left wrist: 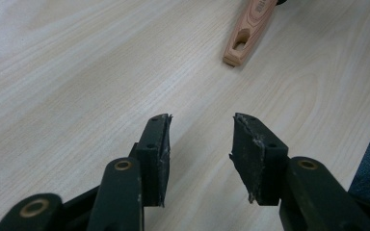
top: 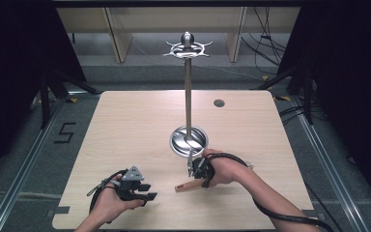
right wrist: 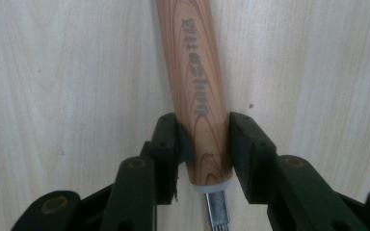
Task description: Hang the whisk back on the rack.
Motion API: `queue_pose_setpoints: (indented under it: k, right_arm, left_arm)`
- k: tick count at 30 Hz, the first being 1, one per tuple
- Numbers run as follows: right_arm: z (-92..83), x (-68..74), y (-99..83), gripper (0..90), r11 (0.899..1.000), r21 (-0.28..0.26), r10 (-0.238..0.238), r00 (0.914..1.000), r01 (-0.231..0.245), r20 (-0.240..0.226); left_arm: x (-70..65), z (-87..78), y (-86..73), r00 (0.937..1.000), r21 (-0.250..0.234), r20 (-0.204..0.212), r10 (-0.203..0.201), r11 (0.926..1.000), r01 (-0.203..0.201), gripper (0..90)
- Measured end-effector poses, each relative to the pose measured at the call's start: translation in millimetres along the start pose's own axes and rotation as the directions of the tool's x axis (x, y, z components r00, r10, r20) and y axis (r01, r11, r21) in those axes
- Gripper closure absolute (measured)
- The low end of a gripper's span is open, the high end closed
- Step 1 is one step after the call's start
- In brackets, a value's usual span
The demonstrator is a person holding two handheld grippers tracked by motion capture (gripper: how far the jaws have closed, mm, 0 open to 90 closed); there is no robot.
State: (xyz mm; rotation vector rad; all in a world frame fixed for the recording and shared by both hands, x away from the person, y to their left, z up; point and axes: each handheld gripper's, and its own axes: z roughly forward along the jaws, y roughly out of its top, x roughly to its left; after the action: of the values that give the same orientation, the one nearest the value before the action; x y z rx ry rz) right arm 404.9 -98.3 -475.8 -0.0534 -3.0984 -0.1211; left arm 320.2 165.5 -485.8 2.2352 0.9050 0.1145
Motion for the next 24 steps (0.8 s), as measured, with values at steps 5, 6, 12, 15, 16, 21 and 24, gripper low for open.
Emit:
queue_pose_setpoints:
  k: [5, 6, 12, 15, 16, 21, 24]
  right_arm:
    - [-2.2, 2.6, 5.7, 69.3, 0.999, 0.031, -0.014, 0.9996, 0.014, 0.023]
    - [-2.9, 3.0, 5.7, 69.4, 1.0, 0.016, -0.001, 0.9996, 0.0, 0.03]
    - [-14.6, -0.1, -3.4, 69.5, 0.993, -0.081, -0.075, 0.9895, 0.085, 0.124]
    - [-29.9, 6.8, -10.9, 69.6, 0.996, -0.085, 0.014, 0.9844, 0.001, 0.175]
    - [-29.9, 6.8, -10.9, 69.6, 0.996, -0.085, 0.014, 0.9844, 0.001, 0.175]
    - [-49.0, 9.8, -25.7, 69.7, 0.979, -0.204, 0.08, 0.9696, -0.032, 0.231]
    - [-56.4, 12.5, -33.0, 69.7, 0.961, -0.269, 0.133, 0.9577, -0.062, 0.255]
  left_arm:
    - [-0.5, -0.9, -0.4, 1.0, -0.001, 0.0, 0.0, 1.0, 0.0, 56.8]
    - [-0.3, -1.2, -0.2, 1.0, 0.0, 0.0, 0.003, 1.0, -0.003, 56.8]
    - [0.0, -1.4, -0.1, 1.0, -0.007, 0.006, -0.003, 1.0, 0.003, 56.8]
    - [0.2, -1.7, 0.0, 1.0, -0.008, 0.004, -0.002, 1.0, 0.002, 56.8]
    - [0.3, -1.8, 0.0, 1.0, -0.008, 0.003, -0.002, 1.0, 0.002, 56.8]
    - [0.3, -1.2, -0.2, 1.0, -0.008, 0.002, -0.005, 1.0, 0.005, 56.7]
    - [0.4, -1.2, -0.2, 1.0, -0.009, 0.001, -0.005, 0.9999, 0.005, 56.6]
